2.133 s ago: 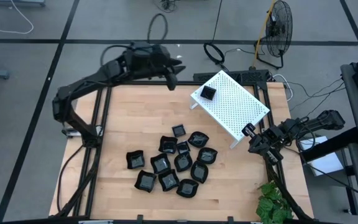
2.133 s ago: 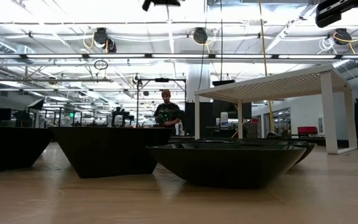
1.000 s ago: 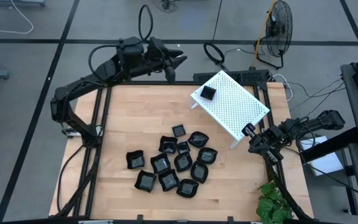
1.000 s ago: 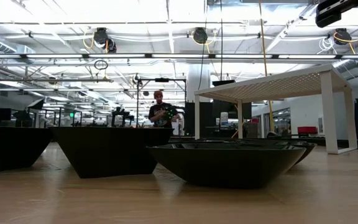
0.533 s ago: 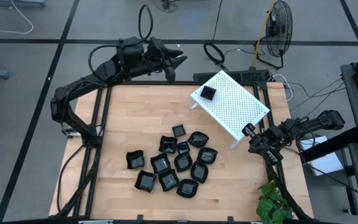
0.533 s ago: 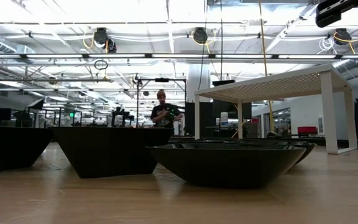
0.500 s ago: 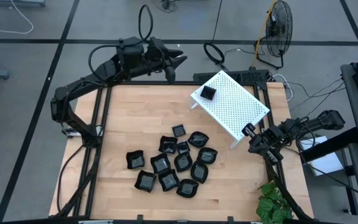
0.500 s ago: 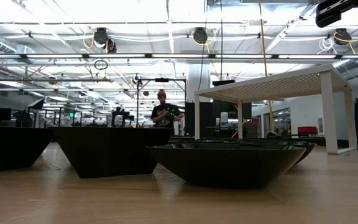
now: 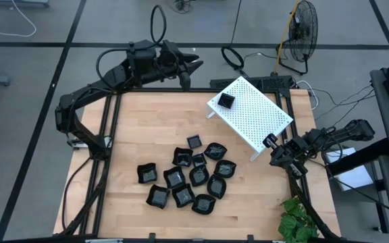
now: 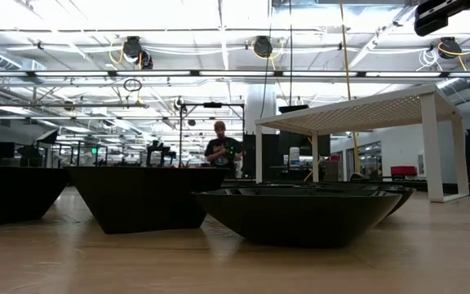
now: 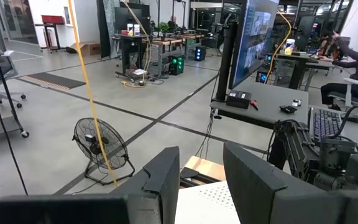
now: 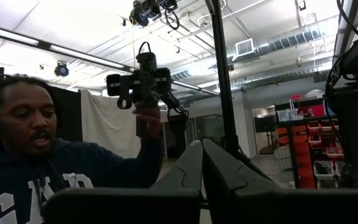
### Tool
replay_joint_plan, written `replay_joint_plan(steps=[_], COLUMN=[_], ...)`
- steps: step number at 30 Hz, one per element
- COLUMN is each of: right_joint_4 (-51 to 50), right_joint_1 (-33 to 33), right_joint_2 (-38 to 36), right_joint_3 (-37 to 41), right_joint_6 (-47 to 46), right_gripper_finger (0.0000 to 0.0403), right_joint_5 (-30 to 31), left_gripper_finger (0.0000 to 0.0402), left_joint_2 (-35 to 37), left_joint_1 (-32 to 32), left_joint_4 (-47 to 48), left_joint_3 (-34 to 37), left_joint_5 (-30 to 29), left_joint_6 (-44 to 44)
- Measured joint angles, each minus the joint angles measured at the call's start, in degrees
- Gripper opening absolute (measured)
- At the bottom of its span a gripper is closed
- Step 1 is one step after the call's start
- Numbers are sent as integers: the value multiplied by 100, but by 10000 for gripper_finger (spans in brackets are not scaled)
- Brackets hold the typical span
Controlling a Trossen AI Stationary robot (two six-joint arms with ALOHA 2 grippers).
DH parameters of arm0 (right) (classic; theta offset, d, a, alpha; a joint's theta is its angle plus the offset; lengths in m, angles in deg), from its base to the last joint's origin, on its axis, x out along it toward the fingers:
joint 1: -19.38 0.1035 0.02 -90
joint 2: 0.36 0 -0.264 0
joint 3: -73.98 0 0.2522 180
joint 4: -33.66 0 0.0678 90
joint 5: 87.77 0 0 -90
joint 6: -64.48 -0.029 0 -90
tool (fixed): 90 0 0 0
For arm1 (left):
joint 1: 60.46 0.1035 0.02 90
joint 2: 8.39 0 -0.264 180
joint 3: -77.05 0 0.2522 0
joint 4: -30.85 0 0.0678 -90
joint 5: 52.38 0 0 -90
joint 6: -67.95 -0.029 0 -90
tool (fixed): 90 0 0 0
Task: Pick & Place Mini shaped plates
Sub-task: Stack the black square plate on top of the other black square plates on the shelf
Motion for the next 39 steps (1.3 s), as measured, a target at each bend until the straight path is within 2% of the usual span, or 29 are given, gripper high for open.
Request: replay_joint_plan(steps=[6,13,17,20,23,25,28,35,39], right_joint_4=[2,0,2,1,0,3,1,0,-9], right_joint_1=[1,2,1,1,0,1,0,0,1], right_joint_2=[0,0,0,0,2,2,2,2,3], right_joint_3=[0,0,0,0,2,1,0,0,0], right_joint_6=[0,0,0,0,1,0,0,-1,-1], right_gripper_finger=[0,0,0,0,0,0,0,0,0], right_joint_5=[0,1,1,1,1,0,1,1,0], left_gripper_finger=[129,129,129,129,129,129,129,129,143], left_joint_2=[0,0,-5,-18,-35,-19,-31,-150,-418], left_joint_1=[-30,-20,-28,-23,7,3,-2,-80,-323], left_joint_4=[370,2204,3190,3335,3324,3185,2384,59,-462], left_joint_3=[-4,156,609,1191,1770,2193,2931,4310,4519], left_joint_5=[18,-791,-1545,-2093,-2322,-2236,-1816,487,694], left_joint_6=[-150,-6,278,603,712,885,1061,1128,1178])
